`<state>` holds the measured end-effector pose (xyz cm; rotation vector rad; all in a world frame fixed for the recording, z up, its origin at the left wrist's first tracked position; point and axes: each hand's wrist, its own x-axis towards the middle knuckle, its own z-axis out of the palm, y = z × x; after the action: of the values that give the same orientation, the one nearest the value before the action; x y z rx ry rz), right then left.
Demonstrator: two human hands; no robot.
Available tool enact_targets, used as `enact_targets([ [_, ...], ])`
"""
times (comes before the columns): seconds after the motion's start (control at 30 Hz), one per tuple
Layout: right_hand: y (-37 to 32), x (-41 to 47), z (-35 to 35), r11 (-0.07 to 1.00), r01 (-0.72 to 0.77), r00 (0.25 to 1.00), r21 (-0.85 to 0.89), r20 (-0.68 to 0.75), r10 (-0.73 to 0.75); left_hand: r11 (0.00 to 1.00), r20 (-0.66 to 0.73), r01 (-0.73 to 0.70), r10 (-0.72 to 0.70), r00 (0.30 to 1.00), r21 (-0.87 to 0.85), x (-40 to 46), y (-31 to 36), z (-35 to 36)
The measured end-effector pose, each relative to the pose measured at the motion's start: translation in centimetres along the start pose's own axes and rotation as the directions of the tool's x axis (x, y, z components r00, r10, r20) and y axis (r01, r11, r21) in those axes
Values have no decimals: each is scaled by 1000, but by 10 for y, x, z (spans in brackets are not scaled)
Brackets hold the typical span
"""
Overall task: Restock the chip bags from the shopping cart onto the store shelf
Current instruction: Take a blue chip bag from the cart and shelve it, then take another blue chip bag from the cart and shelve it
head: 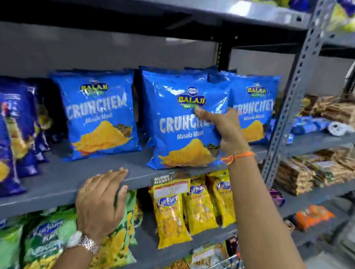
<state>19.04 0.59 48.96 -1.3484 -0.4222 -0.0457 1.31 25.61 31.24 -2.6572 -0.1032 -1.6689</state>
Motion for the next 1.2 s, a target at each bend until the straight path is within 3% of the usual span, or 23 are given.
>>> enact_targets([
  [0.13, -4, 6, 4, 1000, 29, 999, -3, 38, -28, 999, -36, -32, 33, 999, 29, -1, 0, 2],
  [0.5, 10, 33, 2, 997, -81, 995, -7, 53, 82, 999, -85, 11, -6, 996, 50, 0, 5, 5],
  [0.67, 17, 35, -9, 985, -102, 995, -138, -30, 99, 999, -63, 9, -6, 998, 43, 2, 7, 2],
  [0.9, 13, -21, -45, 942, -103, 990, -320, -127, 65, 963, -40, 160, -173, 984, -216, 4, 39, -2],
  [1.07, 28, -80, -99, 951, -86, 987, -297, -156, 40, 917, -1, 11, -12, 1000, -398, -14, 96, 14],
  [1.2, 93, -131, -166, 943, -215, 945, -253, -298, 136, 856, 231, 43, 90, 969, -515, -66, 140, 56],
])
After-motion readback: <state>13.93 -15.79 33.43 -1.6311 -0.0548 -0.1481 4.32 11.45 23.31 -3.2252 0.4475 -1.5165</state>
